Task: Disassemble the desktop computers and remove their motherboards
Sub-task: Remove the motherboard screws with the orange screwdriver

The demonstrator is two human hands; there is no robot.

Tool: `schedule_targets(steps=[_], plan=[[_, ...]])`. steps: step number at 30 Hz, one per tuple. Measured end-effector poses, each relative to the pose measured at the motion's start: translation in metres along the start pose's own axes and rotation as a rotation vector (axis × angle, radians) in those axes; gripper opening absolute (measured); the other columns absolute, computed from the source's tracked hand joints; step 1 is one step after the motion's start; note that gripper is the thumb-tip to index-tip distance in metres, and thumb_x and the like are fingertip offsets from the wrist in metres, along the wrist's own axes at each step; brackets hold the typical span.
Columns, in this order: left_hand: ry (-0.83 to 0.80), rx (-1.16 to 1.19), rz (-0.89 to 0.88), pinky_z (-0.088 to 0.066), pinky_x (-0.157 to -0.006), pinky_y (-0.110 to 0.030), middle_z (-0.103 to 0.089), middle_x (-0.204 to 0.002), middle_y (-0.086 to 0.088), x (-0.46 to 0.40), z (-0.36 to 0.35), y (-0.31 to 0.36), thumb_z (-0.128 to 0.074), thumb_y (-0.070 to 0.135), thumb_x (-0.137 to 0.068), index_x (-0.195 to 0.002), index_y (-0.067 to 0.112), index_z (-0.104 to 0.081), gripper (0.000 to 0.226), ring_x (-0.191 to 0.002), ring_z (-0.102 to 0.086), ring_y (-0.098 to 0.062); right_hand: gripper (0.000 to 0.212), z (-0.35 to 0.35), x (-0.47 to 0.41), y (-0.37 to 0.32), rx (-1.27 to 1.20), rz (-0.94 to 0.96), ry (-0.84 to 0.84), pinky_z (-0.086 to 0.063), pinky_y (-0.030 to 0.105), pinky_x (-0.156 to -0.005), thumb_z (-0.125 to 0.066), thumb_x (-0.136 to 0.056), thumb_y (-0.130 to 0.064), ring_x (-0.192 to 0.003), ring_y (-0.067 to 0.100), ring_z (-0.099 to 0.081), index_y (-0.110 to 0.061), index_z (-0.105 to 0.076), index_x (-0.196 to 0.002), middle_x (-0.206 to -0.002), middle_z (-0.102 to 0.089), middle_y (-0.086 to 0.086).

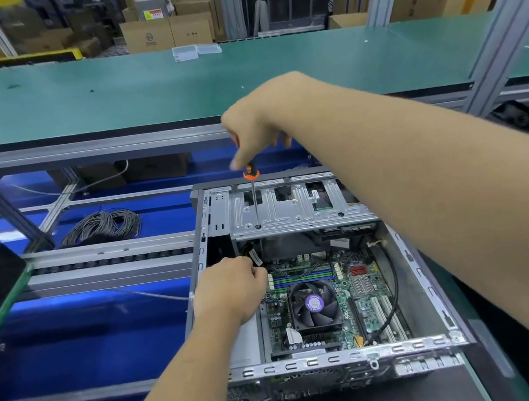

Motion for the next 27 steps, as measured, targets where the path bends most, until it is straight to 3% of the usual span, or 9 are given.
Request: schedule_targets(steps=[3, 6, 9, 11, 14, 16, 19, 23, 27], plan=[[-0.002, 0.003, -0.003, -0.030, -0.047, -0.026, -0.053, -0.057, 0.002, 0.000, -0.002, -0.001, -0.037, 0.038, -0.091, -0.063, 0.020, -0.049, 0.036, -0.053, -0.050, -0.014, 0.047, 0.000, -0.003, -0.001, 0.066, -0.020, 0.084, -0.035, 0.030, -0.051, -0.041, -0.105, -0.043, -0.055, 0.018, -0.048, -0.010, -0.050, -0.073, -0.068, -0.052, 0.004], [0.000, 0.006, -0.001, -0.031, -0.047, -0.027, -0.054, -0.057, 0.001, 0.000, -0.002, -0.001, -0.037, 0.038, -0.090, -0.063, 0.020, -0.048, 0.035, -0.053, -0.050, -0.014, 0.019, -0.003, -0.003, -0.004, -0.078, 0.067, 0.033, -0.049, 0.031, -0.063, -0.055, -0.099, -0.028, -0.066, 0.023, -0.059, -0.011, -0.065, -0.099, -0.093, -0.066, 0.006], [0.000, -0.002, 0.001, -0.030, -0.047, -0.027, -0.053, -0.058, 0.002, 0.000, -0.001, 0.000, -0.037, 0.039, -0.090, -0.063, 0.020, -0.048, 0.035, -0.053, -0.050, -0.014, 0.044, -0.003, -0.001, -0.002, 0.022, -0.035, 0.037, -0.042, 0.033, -0.059, -0.047, -0.101, -0.049, -0.062, 0.024, -0.055, -0.010, -0.059, -0.085, -0.083, -0.059, 0.006], [-0.003, 0.001, 0.001, -0.031, -0.047, -0.027, -0.053, -0.057, 0.002, 0.000, 0.000, 0.000, -0.037, 0.038, -0.090, -0.062, 0.020, -0.048, 0.035, -0.053, -0.050, -0.014, 0.047, -0.003, -0.003, -0.004, 0.076, -0.051, 0.075, -0.040, 0.032, -0.057, -0.043, -0.104, -0.047, -0.063, 0.024, -0.052, -0.011, -0.050, -0.074, -0.076, -0.052, 0.005], [-0.005, 0.003, 0.003, -0.030, -0.047, -0.027, -0.053, -0.057, 0.002, 0.000, 0.000, 0.001, -0.037, 0.038, -0.091, -0.062, 0.020, -0.047, 0.035, -0.053, -0.049, -0.015, 0.017, 0.000, -0.001, -0.010, 0.027, 0.071, 0.046, -0.046, 0.031, -0.065, -0.059, -0.097, -0.027, -0.079, 0.024, -0.060, -0.011, -0.064, -0.098, -0.100, -0.065, 0.006], [-0.004, 0.003, 0.006, -0.031, -0.047, -0.027, -0.053, -0.057, 0.002, 0.000, 0.001, 0.001, -0.037, 0.038, -0.091, -0.062, 0.020, -0.047, 0.035, -0.053, -0.050, -0.015, 0.021, 0.000, 0.004, -0.007, 0.028, 0.049, 0.014, -0.043, 0.029, -0.057, -0.060, -0.097, -0.030, -0.068, 0.019, -0.057, -0.010, -0.064, -0.105, -0.103, -0.064, 0.006], [0.002, 0.003, 0.007, -0.031, -0.047, -0.027, -0.054, -0.057, 0.002, 0.001, 0.001, 0.000, -0.038, 0.038, -0.090, -0.063, 0.019, -0.050, 0.035, -0.054, -0.052, -0.016, 0.042, -0.001, 0.004, -0.003, 0.047, -0.040, 0.103, -0.033, 0.030, -0.050, -0.046, -0.103, -0.043, -0.056, 0.020, -0.048, -0.012, -0.049, -0.074, -0.076, -0.053, 0.005], [0.003, 0.002, 0.007, -0.031, -0.047, -0.027, -0.054, -0.058, 0.002, 0.001, 0.001, 0.001, -0.038, 0.038, -0.091, -0.063, 0.020, -0.050, 0.035, -0.054, -0.051, -0.016, 0.011, 0.000, 0.001, -0.015, -0.008, 0.082, 0.073, -0.045, 0.031, -0.066, -0.061, -0.094, -0.023, -0.080, 0.024, -0.057, -0.013, -0.065, -0.094, -0.096, -0.065, 0.004], [-0.002, -0.001, 0.007, -0.032, -0.047, -0.027, -0.054, -0.058, 0.002, 0.001, 0.000, 0.000, -0.038, 0.038, -0.091, -0.063, 0.019, -0.050, 0.036, -0.054, -0.052, -0.016, 0.040, -0.003, 0.002, -0.003, -0.014, -0.058, 0.092, -0.040, 0.031, -0.058, -0.048, -0.102, -0.046, -0.066, 0.023, -0.053, -0.009, -0.052, -0.089, -0.086, -0.055, 0.003]])
Point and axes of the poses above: each hand's wrist, its own x-axis away from the middle knuckle, its own z-axis out of the back of the hand, y = z × x, the point moved 5 cm from there along -x, towards the middle knuckle
